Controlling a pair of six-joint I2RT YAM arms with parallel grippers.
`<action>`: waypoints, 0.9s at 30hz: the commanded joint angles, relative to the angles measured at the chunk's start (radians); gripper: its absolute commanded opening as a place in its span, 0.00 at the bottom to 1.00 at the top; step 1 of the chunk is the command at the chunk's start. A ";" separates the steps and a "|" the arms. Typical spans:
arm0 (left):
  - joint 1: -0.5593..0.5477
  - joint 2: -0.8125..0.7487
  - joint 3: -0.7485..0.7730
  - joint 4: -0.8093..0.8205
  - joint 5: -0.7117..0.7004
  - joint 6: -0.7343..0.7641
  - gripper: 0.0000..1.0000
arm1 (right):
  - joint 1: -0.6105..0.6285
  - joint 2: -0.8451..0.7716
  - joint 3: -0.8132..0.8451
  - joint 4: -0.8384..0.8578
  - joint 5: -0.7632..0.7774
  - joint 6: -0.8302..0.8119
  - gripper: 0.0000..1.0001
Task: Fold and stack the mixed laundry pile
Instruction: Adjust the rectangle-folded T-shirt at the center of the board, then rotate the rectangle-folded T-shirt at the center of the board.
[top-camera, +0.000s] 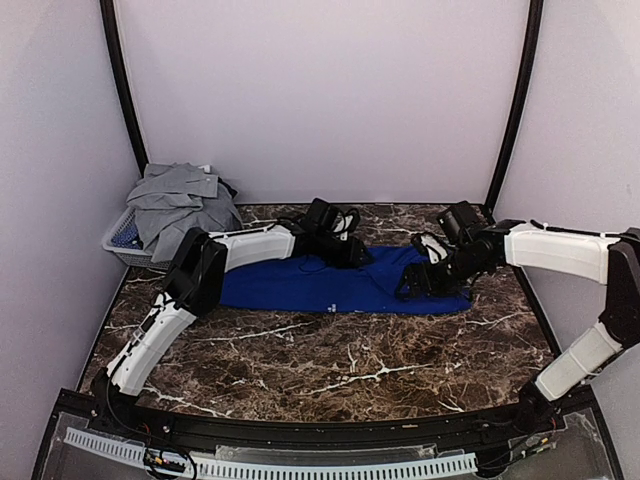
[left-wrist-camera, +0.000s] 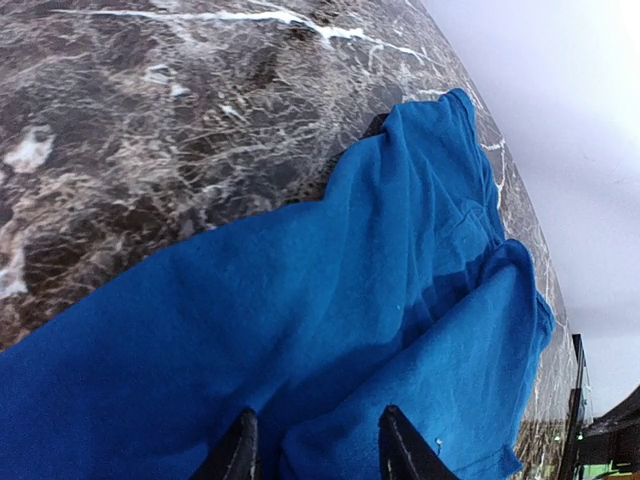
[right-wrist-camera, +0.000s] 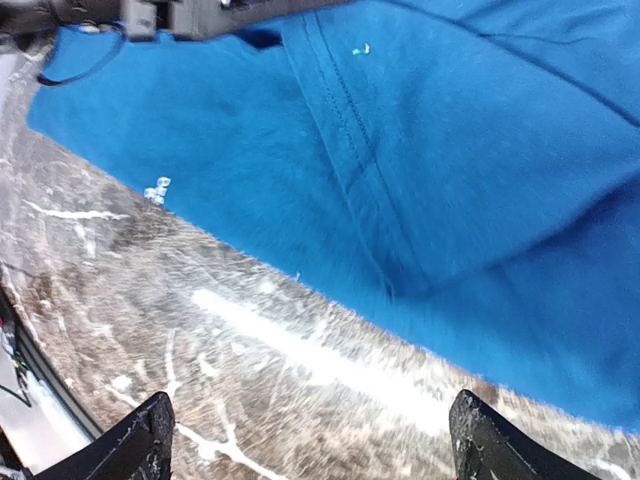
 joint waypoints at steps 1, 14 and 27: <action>0.037 -0.040 -0.005 -0.164 -0.069 0.026 0.45 | -0.001 -0.081 -0.004 -0.035 0.050 0.034 0.93; 0.144 -0.406 -0.229 -0.280 -0.219 0.136 0.63 | -0.061 0.183 0.218 0.035 0.116 0.059 0.85; 0.183 -0.535 -0.597 -0.343 -0.482 0.177 0.58 | -0.100 0.432 0.307 0.035 0.137 0.004 0.84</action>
